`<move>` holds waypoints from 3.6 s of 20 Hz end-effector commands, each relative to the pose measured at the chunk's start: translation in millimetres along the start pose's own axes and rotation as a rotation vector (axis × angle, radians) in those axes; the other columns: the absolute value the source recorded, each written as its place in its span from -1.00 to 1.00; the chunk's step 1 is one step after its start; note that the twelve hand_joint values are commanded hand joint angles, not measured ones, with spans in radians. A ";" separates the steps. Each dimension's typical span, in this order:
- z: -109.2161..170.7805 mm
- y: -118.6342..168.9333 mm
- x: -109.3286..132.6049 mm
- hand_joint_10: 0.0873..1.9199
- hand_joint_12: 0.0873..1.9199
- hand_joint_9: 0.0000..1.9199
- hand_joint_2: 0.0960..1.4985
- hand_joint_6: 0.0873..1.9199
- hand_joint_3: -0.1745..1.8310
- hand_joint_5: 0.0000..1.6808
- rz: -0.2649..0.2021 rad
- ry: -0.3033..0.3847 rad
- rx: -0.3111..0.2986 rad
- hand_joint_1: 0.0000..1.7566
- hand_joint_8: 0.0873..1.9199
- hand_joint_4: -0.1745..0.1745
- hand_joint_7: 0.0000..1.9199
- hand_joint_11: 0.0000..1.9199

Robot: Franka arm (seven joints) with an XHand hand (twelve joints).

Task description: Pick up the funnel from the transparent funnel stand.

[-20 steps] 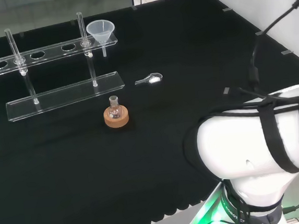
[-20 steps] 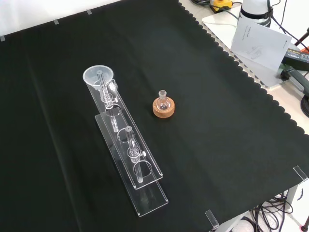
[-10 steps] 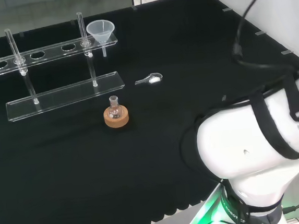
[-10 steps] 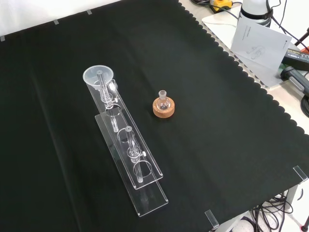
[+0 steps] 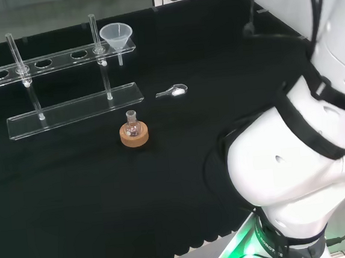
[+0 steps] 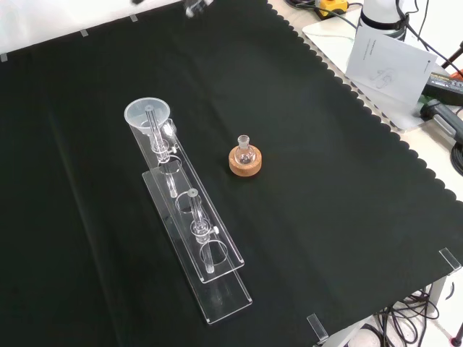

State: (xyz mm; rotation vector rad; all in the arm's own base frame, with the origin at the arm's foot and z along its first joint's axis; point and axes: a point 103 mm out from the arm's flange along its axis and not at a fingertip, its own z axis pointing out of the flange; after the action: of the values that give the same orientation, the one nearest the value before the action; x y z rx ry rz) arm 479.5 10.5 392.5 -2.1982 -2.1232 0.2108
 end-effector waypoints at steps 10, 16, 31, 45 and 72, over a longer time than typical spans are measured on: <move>41.3 72.9 68.8 -0.37 0.44 -0.77 0.18 -1.00 -0.57 -0.70 -0.113 -0.092 0.107 -0.55 -0.53 0.02 -0.89 -0.94; 54.9 86.7 68.6 -0.34 0.48 -0.80 0.08 -1.00 -0.57 -0.74 -0.087 -0.102 0.187 -0.49 -0.48 -0.01 -0.95 -0.94; 86.4 112.9 67.9 -0.24 0.56 -0.87 -0.07 -1.00 -0.58 -0.89 -0.085 -0.138 0.295 -0.44 -0.66 -0.09 -1.00 -0.83; 102.2 126.1 67.1 -0.21 0.56 -0.91 -0.09 -1.00 -0.58 -0.95 -0.106 -0.127 0.333 -0.42 -0.75 -0.10 -1.00 -0.79; 83.4 123.0 78.6 -0.45 0.40 -0.23 0.03 -1.00 -0.45 -0.55 -0.084 -0.255 0.161 -0.27 -0.31 -0.17 -0.51 -0.59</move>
State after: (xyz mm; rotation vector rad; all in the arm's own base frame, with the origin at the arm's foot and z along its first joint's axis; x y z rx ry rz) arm 589.0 71.3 270.6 -2.0152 -2.1263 0.6872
